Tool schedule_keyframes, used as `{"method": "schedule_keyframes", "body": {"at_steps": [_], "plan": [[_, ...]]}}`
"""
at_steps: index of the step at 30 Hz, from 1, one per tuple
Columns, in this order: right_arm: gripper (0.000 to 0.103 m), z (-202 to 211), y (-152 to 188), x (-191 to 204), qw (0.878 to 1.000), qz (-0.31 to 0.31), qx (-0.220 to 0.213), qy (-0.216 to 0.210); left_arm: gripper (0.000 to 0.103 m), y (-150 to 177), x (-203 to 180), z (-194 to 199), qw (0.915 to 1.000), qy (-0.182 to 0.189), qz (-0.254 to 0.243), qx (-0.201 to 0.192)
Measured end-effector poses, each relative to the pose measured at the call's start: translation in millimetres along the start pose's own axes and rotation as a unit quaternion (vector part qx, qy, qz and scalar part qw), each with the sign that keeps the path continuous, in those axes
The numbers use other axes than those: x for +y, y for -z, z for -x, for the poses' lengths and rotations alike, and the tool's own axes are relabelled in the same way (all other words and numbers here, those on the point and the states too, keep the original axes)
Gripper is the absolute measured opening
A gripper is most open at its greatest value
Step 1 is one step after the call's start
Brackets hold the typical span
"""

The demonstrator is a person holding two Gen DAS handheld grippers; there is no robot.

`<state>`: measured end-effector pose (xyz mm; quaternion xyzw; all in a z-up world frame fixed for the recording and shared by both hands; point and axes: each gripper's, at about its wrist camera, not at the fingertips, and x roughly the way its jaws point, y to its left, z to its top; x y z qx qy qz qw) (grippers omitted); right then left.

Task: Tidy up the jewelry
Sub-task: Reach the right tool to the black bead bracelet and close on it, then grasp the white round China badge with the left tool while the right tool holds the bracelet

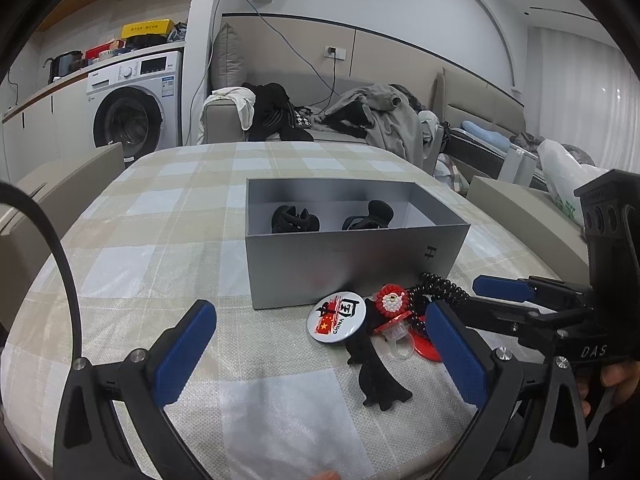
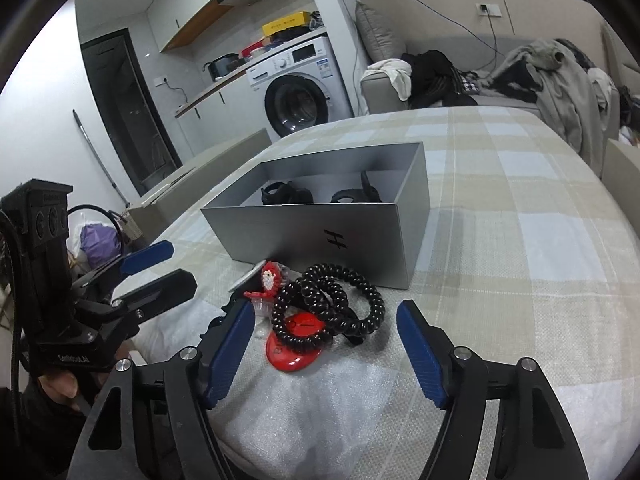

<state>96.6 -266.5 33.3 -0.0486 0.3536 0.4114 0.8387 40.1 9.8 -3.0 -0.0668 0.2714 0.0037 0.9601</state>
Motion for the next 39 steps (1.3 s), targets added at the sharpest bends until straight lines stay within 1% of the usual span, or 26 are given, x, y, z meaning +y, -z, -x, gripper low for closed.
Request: {"method": "schedule_keyframes", "body": {"at_steps": [3,5,7,15,18,22,24,25,26,31,35,39], "plan": [[0.062,-2,0,-2,1.000,-0.006,0.003,-0.001,0.102,2,-3,1,1.0000,0.001,-0.006,0.001],[0.055,-2,1,-2,1.000,-0.005,0.005,0.003,0.102,3,-4,1,1.0000,0.002,-0.009,0.003],[0.052,-4,0,-2,1.000,-0.005,0.006,0.004,0.102,4,-6,1,0.9999,0.002,-0.012,0.005],[0.048,-5,1,4,1.000,0.016,0.000,0.023,0.102,5,-8,-1,0.9998,0.007,-0.015,0.012],[0.043,-7,1,9,0.999,0.032,-0.003,0.031,0.102,4,-9,-2,0.9997,0.007,-0.016,0.016],[0.025,-7,1,14,0.998,0.048,-0.008,0.036,0.102,5,-10,-4,0.9996,0.007,-0.019,0.020],[0.017,-6,0,13,0.998,0.047,-0.010,0.031,0.102,6,-10,-4,0.9995,0.007,-0.019,0.022],[0.011,-4,1,13,0.998,0.047,-0.014,0.028,0.102,6,-10,-4,0.9995,0.007,-0.019,0.023],[0.009,-3,0,13,0.998,0.049,-0.017,0.028,0.102,6,-10,-4,0.9995,0.007,-0.020,0.023],[0.009,8,-3,12,0.999,0.034,-0.042,0.006,0.102,6,-10,-4,0.9995,0.007,-0.018,0.024],[0.009,18,-6,4,0.998,0.004,-0.062,-0.025,0.102,6,-10,-5,0.9995,0.007,-0.017,0.026],[0.009,24,-9,0,0.997,-0.013,-0.068,-0.036,0.102,8,-11,-7,0.9990,0.012,-0.017,0.039]]}}
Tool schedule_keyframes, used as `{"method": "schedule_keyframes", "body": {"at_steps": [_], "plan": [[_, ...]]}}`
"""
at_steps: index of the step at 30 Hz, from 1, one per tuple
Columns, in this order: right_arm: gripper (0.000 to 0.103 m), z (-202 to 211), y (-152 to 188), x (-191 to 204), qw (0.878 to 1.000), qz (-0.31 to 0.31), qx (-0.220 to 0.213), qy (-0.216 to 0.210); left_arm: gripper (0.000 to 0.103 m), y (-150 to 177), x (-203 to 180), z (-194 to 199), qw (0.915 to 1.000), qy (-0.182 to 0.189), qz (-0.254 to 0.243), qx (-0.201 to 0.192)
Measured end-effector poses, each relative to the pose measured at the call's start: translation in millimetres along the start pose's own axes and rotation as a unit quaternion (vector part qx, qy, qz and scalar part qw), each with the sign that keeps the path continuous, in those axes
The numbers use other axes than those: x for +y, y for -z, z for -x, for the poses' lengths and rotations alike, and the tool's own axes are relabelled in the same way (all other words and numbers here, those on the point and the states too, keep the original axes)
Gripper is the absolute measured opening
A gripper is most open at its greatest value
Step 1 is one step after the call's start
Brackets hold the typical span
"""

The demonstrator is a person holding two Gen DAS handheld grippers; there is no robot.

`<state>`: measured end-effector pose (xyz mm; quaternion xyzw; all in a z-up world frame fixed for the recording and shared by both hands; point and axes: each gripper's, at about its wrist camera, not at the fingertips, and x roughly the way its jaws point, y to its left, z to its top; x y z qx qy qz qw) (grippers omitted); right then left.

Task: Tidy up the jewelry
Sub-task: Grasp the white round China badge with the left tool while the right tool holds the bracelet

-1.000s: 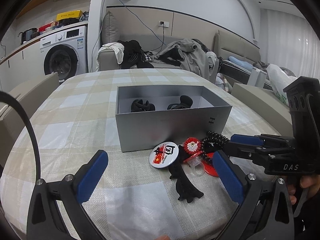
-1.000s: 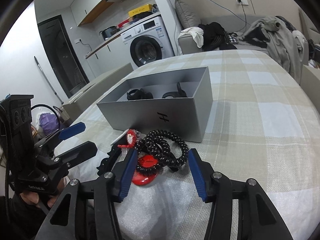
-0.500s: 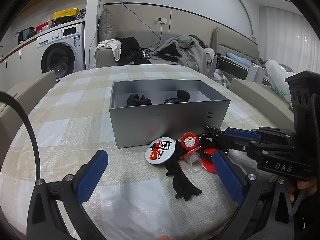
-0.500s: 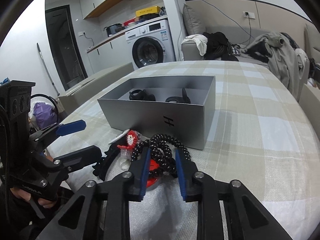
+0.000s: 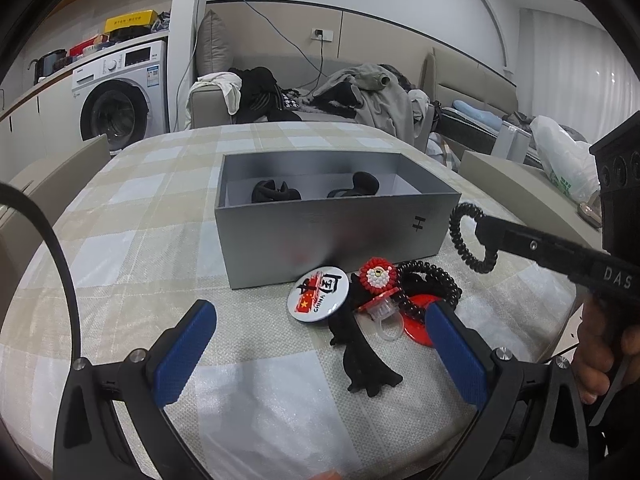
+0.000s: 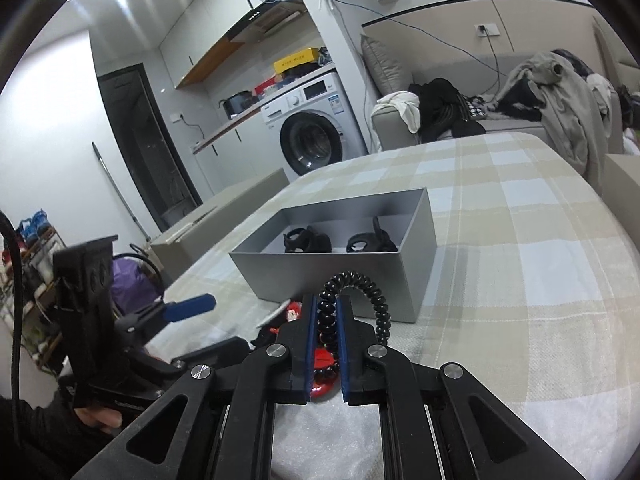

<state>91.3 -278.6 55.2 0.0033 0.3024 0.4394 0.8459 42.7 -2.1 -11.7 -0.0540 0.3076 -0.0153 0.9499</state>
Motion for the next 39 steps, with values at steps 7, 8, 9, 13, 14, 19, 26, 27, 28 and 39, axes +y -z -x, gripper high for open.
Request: {"method": "schedule_keyframes", "body": {"at_steps": [7,8,9,13,14,19,26,27,28,39], "plan": [[0.009,5,5,9,1.000,0.016,0.002,0.001,0.090,3,-6,-4,0.9995,0.014,-0.012,0.024],[0.009,5,5,10,1.000,0.019,0.003,0.001,0.081,4,-7,-5,0.9993,0.020,-0.014,0.030],[0.009,6,6,12,1.000,0.024,0.003,0.003,0.073,4,-7,-6,0.9990,0.023,-0.015,0.035],[0.009,3,5,13,1.000,0.029,0.004,0.004,0.045,7,-10,-9,0.9986,0.022,-0.024,0.042],[0.009,3,5,12,1.000,0.028,0.004,0.005,0.039,8,-11,-10,0.9985,0.021,-0.026,0.043],[0.009,5,4,9,1.000,0.024,0.002,0.006,0.027,9,-12,-9,0.9985,0.014,-0.027,0.045],[0.009,5,4,9,1.000,0.024,0.000,0.006,0.018,8,-9,-7,0.9987,0.018,-0.025,0.041],[0.009,5,4,9,1.000,0.025,0.000,0.005,0.018,7,-8,-6,0.9988,0.019,-0.023,0.039],[0.009,6,5,9,1.000,0.025,-0.001,0.005,0.016,6,-7,-5,0.9990,0.019,-0.022,0.035],[0.009,7,4,9,1.000,0.023,-0.001,0.007,0.003,2,-8,-1,0.9992,0.028,-0.022,0.019]]}}
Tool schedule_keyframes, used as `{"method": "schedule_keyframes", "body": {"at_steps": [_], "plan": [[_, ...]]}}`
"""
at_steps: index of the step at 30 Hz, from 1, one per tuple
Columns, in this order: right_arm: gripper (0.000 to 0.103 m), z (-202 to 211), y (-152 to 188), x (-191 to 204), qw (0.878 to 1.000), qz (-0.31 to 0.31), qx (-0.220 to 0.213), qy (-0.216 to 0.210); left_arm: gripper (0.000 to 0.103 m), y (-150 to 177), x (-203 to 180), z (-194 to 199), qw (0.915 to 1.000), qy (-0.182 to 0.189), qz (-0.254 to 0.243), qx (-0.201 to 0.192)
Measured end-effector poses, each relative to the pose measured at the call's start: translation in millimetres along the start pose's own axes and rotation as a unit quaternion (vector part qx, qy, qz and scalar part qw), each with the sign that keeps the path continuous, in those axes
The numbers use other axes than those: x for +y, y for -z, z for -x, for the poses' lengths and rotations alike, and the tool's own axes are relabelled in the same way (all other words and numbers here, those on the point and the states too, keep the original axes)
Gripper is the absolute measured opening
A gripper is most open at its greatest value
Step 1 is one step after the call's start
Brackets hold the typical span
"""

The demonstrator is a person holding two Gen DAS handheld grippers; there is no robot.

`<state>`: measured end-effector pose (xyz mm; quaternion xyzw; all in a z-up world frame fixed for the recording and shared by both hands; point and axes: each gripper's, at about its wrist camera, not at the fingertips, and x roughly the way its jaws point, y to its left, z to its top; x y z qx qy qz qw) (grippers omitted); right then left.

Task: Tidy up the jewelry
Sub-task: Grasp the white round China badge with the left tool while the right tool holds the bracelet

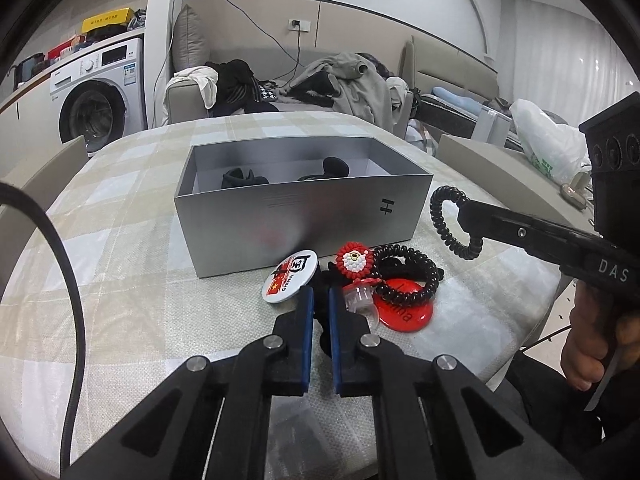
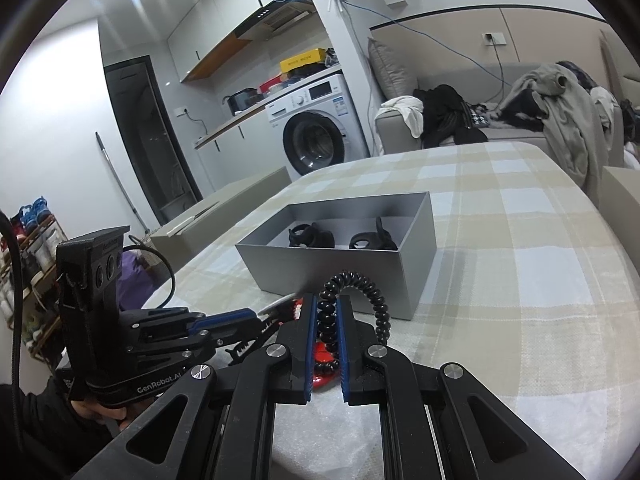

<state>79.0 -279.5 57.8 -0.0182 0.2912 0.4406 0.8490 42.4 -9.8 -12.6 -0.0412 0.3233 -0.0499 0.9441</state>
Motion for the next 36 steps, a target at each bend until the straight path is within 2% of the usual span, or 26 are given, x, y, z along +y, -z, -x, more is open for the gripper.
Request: {"method": "schedule_keyframes", "body": {"at_steps": [5,7,9,12,18,21,23,26,31,32,33,35,36], "plan": [[0.009,0,0,0,1.000,0.001,0.001,0.000,0.004,-2,6,1,0.9996,0.019,0.021,0.000],[0.009,1,0,0,1.000,0.001,0.000,0.000,0.013,-3,7,3,0.9994,0.023,0.027,-0.001],[0.009,1,0,0,1.000,0.000,0.001,0.000,0.033,-3,10,4,0.9987,0.032,0.040,-0.007],[0.009,0,-1,0,1.000,0.000,0.000,0.000,0.049,-6,15,4,0.9978,0.030,0.057,-0.014],[0.009,-1,0,0,1.000,0.003,0.001,0.000,0.049,-14,25,-17,0.9967,-0.002,0.079,0.020],[0.009,-1,0,1,1.000,0.004,0.000,-0.001,0.049,-17,32,-26,0.9938,0.013,0.102,0.042],[0.009,-1,0,1,1.000,0.004,0.000,0.000,0.048,-20,32,-27,0.9937,0.014,0.103,0.042],[0.009,-1,0,2,1.000,0.004,0.000,0.000,0.035,-20,27,-30,0.9948,0.007,0.090,0.046],[0.009,-1,0,2,1.000,0.004,0.000,0.000,0.035,-18,23,-28,0.9961,0.001,0.075,0.048],[0.009,-1,0,2,1.000,0.004,0.000,0.000,0.032,-17,23,-26,0.9963,0.002,0.073,0.045],[0.009,-1,0,2,1.000,0.004,0.000,0.000,0.022,-18,23,-23,0.9969,0.007,0.068,0.037],[0.009,-1,0,2,1.000,0.004,-0.001,0.000,0.013,-20,18,-18,0.9982,0.005,0.052,0.030],[0.009,-1,0,1,1.000,0.004,-0.002,0.001,0.012,-19,16,-16,0.9986,0.001,0.045,0.028]]}}
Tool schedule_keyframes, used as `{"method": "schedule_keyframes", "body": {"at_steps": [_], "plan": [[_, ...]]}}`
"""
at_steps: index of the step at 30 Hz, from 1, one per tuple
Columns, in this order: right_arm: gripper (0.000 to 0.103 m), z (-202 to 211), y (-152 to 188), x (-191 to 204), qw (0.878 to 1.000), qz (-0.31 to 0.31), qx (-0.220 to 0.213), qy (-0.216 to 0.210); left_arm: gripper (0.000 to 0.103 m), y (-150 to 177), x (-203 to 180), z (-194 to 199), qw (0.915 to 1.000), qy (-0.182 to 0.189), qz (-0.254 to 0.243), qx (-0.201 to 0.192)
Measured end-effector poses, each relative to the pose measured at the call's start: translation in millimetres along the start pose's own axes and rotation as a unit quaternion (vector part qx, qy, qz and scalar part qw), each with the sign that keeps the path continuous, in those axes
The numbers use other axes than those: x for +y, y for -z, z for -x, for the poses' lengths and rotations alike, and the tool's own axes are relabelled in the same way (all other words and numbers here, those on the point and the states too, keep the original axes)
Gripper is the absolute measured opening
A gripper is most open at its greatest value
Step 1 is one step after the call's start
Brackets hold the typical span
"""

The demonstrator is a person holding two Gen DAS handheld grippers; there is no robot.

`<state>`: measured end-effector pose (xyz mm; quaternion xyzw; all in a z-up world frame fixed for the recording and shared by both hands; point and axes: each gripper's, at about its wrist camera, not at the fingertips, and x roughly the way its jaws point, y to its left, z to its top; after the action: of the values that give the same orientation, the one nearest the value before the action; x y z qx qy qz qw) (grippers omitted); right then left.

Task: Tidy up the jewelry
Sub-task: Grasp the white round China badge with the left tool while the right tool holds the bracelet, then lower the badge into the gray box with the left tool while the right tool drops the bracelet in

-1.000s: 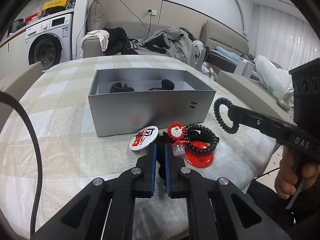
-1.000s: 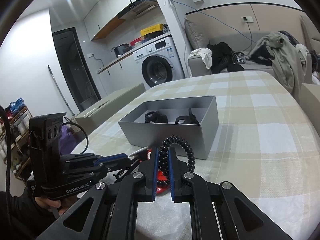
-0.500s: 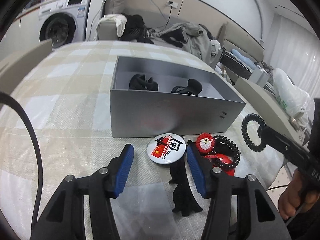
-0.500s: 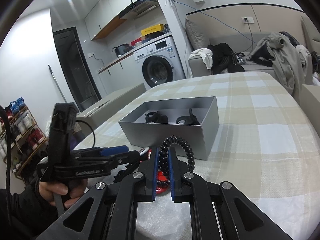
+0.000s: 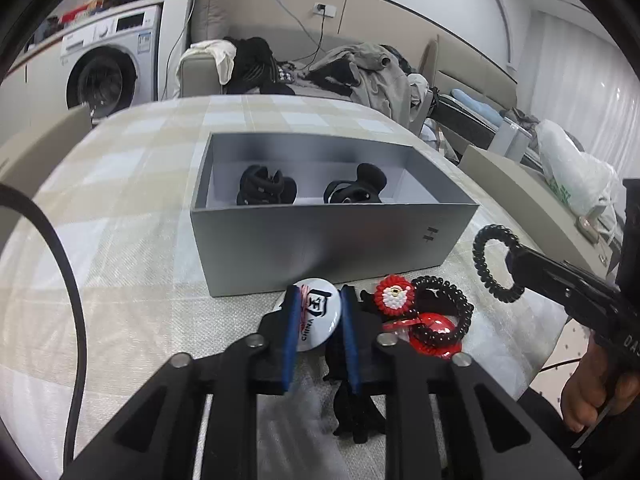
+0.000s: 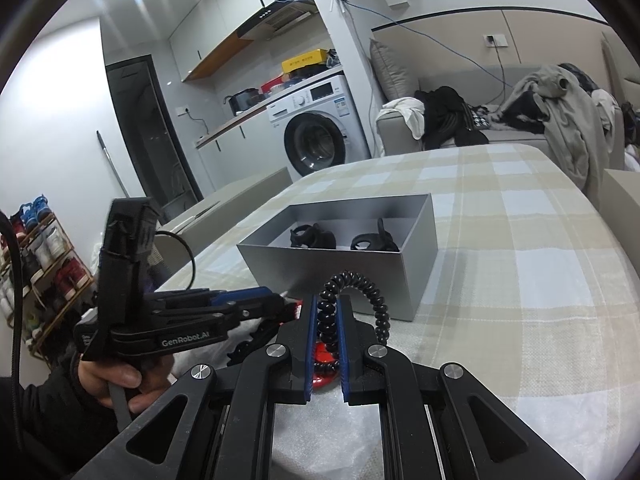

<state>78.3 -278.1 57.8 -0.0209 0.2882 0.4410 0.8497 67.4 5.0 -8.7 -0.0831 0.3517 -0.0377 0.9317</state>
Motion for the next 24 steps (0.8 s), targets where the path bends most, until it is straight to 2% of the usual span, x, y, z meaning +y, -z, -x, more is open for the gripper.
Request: {"method": "schedule_keyframes", "body": {"at_steps": [9,12,16,19,21,23,24], "plan": [[0.009,-2,0,0,1.000,0.001,0.003,0.002,0.016,3,6,2,1.0000,-0.007,-0.002,0.006],[0.009,-2,0,-1,1.000,-0.001,0.003,0.002,0.016,6,15,5,0.9992,-0.038,0.002,0.007],[0.009,-1,0,-2,1.000,-0.002,0.002,0.000,0.017,8,24,6,0.9983,-0.052,0.024,0.009],[0.009,-1,0,-1,1.000,-0.001,0.003,-0.001,0.028,10,24,1,0.9968,-0.076,0.021,0.017],[0.009,-1,0,-1,1.000,0.000,0.003,0.000,0.041,10,23,-1,0.9963,-0.083,0.016,0.015],[0.009,-1,1,-2,1.000,-0.001,0.003,-0.001,0.049,11,21,-3,0.9960,-0.087,0.011,0.016],[0.009,-1,1,-1,1.000,-0.001,0.003,-0.001,0.050,11,21,-4,0.9958,-0.090,0.008,0.014]]}}
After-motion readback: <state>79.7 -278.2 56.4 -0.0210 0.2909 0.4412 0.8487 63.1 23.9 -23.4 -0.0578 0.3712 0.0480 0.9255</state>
